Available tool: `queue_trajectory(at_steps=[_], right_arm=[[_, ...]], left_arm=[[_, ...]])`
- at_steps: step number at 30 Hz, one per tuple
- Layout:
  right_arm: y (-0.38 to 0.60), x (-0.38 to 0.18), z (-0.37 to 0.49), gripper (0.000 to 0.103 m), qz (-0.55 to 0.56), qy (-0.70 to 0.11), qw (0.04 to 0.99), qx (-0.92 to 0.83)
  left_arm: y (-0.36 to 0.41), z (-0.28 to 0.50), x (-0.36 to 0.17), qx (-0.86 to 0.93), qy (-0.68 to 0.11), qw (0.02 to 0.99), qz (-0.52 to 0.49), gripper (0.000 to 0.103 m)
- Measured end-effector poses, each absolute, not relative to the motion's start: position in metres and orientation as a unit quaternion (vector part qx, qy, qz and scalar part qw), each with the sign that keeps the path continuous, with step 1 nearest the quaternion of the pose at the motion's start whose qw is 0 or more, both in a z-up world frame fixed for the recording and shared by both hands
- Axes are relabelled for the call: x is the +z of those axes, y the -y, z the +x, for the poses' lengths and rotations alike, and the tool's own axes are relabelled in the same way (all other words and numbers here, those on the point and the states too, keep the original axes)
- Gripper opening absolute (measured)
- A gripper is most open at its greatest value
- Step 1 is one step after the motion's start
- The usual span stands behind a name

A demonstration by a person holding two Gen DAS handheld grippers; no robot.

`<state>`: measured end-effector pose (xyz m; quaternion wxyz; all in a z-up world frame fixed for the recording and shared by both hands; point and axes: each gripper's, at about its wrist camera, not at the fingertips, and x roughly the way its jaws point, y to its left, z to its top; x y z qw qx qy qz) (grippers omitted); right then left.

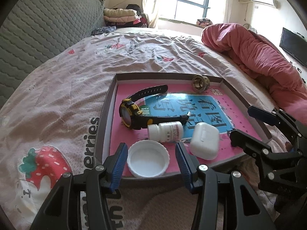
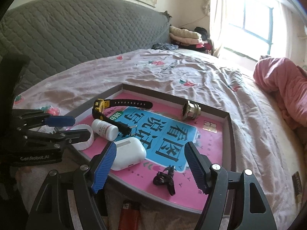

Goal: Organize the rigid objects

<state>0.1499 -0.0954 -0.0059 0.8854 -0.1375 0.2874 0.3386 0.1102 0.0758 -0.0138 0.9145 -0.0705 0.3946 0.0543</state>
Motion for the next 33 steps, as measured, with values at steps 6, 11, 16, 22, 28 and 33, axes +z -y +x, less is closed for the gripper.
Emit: queue_trajectory(at_steps=[6, 11, 16, 22, 28, 33], right_arm=[[0.107, 0.0, 0.142, 0.075, -0.132, -0.285, 0.895, 0.318], [0.119, 0.006, 0.137, 0.075, -0.118, -0.285, 0.901, 0.304], [0.133, 0.01, 0.134, 0.075, -0.098, -0.291, 0.907, 0.286], [0.147, 0.012, 0.132, 0.075, -0.085, -0.294, 0.915, 0.263], [0.159, 0.015, 0.124, 0.075, -0.061, -0.305, 0.916, 0.254], [0.163, 0.016, 0.112, 0.075, -0.051, -0.315, 0.914, 0.252]], left_arm=[[-0.07, 0.099, -0.003, 0.057, -0.385, 0.919, -0.067, 0.051], [-0.066, 0.091, 0.003, 0.059, -0.379, 0.921, -0.065, 0.051], [-0.062, 0.082, 0.01, 0.061, -0.372, 0.924, -0.063, 0.051], [-0.058, 0.074, 0.013, 0.064, -0.367, 0.926, -0.057, 0.051], [-0.052, 0.064, 0.016, 0.054, -0.363, 0.928, -0.071, 0.051], [-0.043, 0.053, 0.018, 0.037, -0.366, 0.926, -0.081, 0.051]])
